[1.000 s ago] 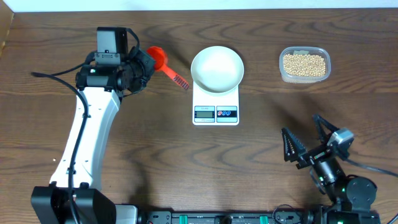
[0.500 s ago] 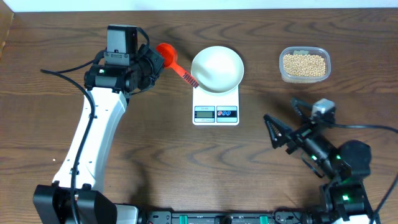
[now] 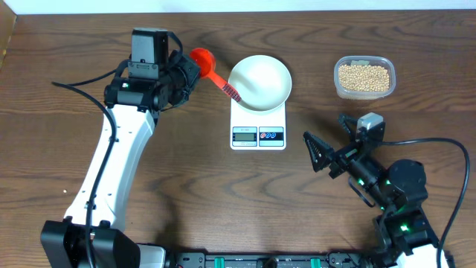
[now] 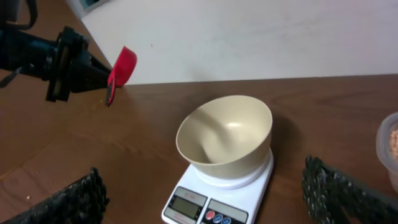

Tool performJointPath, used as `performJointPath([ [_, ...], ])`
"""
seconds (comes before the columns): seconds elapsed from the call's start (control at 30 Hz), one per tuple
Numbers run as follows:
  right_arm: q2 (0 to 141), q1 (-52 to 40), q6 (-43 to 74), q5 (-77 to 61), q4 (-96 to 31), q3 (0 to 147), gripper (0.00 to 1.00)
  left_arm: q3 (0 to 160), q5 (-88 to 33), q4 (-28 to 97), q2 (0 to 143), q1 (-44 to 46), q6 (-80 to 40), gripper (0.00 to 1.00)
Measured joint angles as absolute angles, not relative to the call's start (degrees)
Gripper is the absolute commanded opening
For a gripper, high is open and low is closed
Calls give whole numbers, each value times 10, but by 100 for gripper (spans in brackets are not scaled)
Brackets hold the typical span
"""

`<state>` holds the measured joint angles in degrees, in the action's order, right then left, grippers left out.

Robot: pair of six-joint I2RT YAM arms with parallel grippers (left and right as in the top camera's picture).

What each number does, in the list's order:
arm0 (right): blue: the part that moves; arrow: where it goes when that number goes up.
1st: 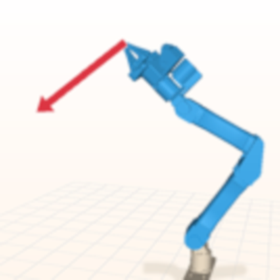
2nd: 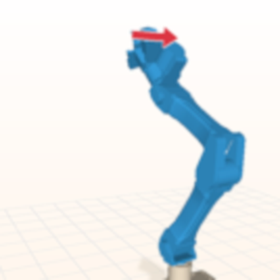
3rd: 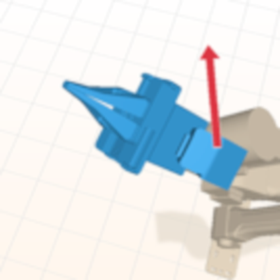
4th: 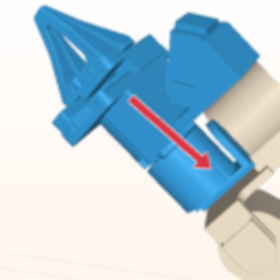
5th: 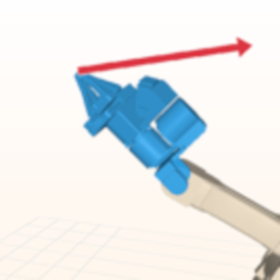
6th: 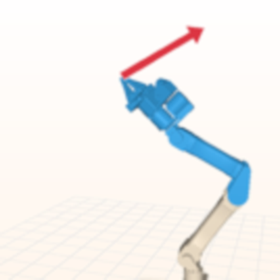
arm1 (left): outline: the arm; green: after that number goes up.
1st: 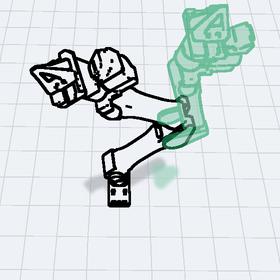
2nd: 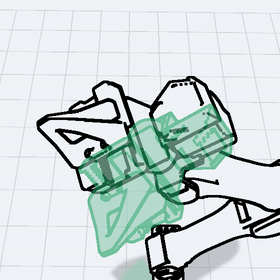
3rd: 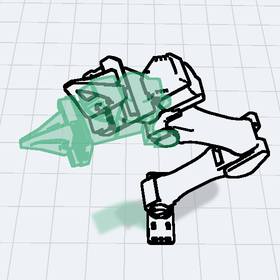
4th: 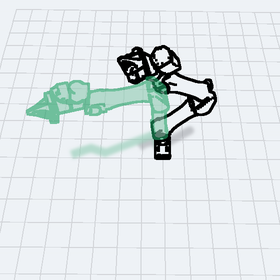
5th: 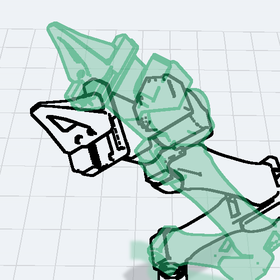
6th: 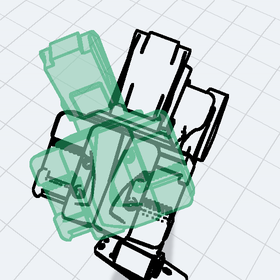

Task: Scoop item into bowl and weigh 50g on scale

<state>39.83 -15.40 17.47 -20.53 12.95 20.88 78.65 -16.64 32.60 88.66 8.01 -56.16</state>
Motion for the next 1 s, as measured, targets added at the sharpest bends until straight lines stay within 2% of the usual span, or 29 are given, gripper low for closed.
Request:
performJointPath([
  [0.37, 529, -157, 209, -253, 182, 286, 99, 787, -168, 293, 887, 115, -576, 7],
  [0.6, 623, -191, 239, -279, 229, 372, 99, 787, -168, 279, 887, 115, -635, 7],
  [0.9, 660, -222, 249, -281, 269, 381, 99, 787, -169, 279, 887, 121, -714, 8],
  [0.93, 662, -222, 252, -278, 270, 381, 97, 787, -169, 279, 887, 124, -719, 8],
  [0.97, 664, -222, 257, -276, 273, 381, 87, 787, -169, 279, 887, 131, -723, 7],
  [1.0, 665, -222, 264, -273, 274, 381, 81, 787, -169, 279, 887, 137, -727, 8],
])
